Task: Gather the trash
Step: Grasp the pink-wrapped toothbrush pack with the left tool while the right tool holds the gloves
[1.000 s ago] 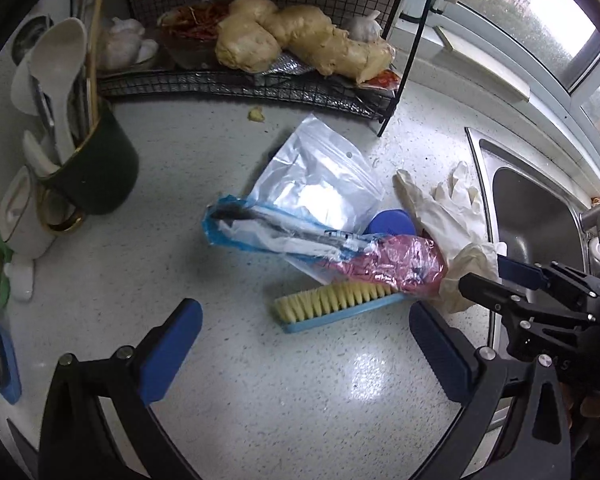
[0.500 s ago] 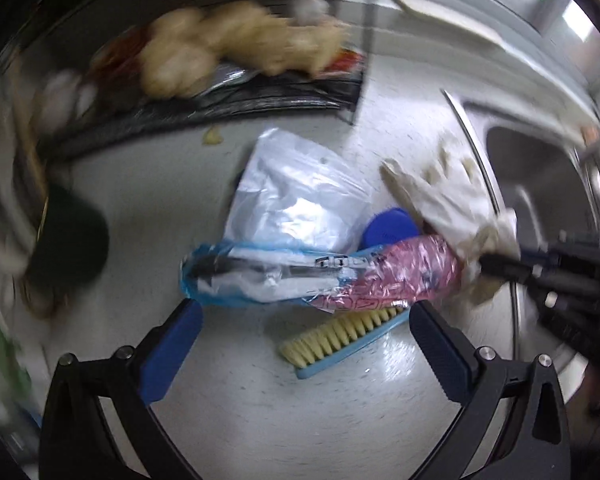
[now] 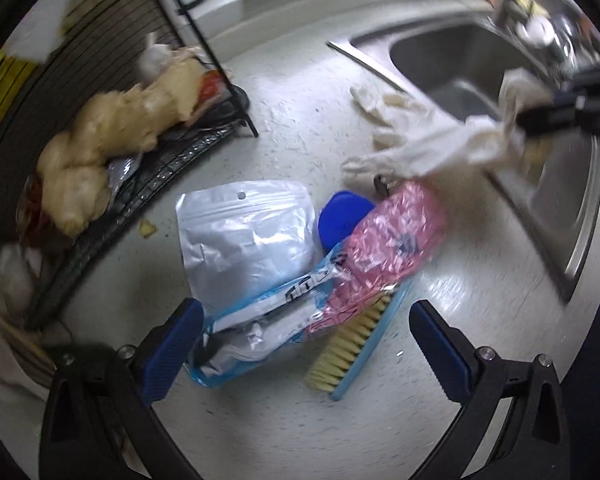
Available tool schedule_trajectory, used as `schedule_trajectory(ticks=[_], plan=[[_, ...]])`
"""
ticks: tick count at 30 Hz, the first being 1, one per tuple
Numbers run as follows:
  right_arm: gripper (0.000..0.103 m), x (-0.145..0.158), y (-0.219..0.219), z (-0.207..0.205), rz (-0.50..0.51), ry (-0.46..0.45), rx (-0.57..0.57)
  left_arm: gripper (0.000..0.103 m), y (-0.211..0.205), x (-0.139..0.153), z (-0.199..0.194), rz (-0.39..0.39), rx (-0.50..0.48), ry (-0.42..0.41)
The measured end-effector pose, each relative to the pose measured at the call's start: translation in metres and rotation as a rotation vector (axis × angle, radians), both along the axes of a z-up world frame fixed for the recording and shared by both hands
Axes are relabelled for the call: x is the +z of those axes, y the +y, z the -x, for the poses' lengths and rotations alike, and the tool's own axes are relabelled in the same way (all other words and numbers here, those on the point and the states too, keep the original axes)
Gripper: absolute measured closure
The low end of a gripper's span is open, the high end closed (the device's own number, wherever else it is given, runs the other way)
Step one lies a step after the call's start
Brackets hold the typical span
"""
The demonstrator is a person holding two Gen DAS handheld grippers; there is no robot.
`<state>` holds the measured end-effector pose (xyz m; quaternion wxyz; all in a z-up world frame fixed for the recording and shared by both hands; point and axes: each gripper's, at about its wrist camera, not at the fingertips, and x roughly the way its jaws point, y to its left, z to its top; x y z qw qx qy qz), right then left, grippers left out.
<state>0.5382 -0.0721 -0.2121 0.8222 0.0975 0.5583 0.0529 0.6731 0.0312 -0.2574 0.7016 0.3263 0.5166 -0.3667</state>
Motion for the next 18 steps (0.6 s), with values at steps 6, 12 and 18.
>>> schedule_trajectory(ticks=[6, 12, 18], plan=[[0.099, -0.004, -0.011, 0.005, -0.025, 0.012, -0.04, 0.012, -0.001, -0.015, -0.016, -0.029, -0.048, 0.037], [0.099, -0.005, -0.012, 0.006, -0.032, 0.015, -0.046, 0.021, -0.004, -0.024, -0.02, -0.033, -0.086, 0.054], [0.099, -0.001, -0.012, 0.008, -0.045, 0.002, -0.051, 0.074, -0.008, -0.028, -0.009, 0.003, -0.095, 0.116]])
